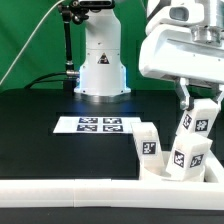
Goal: Assemble stool
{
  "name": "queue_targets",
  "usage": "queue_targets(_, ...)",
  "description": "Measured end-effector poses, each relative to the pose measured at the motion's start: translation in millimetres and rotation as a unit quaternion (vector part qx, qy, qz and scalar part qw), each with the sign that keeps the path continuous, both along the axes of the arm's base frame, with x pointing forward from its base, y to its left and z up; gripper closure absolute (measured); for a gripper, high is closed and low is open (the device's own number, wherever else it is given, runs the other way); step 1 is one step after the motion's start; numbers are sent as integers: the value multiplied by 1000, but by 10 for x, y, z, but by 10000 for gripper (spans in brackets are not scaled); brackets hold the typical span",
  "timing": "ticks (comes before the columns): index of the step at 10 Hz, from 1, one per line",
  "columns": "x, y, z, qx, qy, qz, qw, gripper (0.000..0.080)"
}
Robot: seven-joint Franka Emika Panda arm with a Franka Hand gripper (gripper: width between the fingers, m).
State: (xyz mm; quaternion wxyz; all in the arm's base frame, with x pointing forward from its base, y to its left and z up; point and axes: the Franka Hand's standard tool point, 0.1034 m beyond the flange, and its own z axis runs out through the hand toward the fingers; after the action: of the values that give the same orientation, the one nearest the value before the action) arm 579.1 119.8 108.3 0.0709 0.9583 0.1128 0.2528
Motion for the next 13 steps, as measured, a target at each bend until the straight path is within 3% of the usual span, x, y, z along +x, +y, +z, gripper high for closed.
queue_targets(5, 49, -108, 21, -6, -1, 0, 1000, 472)
queue_targets(13, 7, -103, -19, -6, 1, 1, 1000, 472)
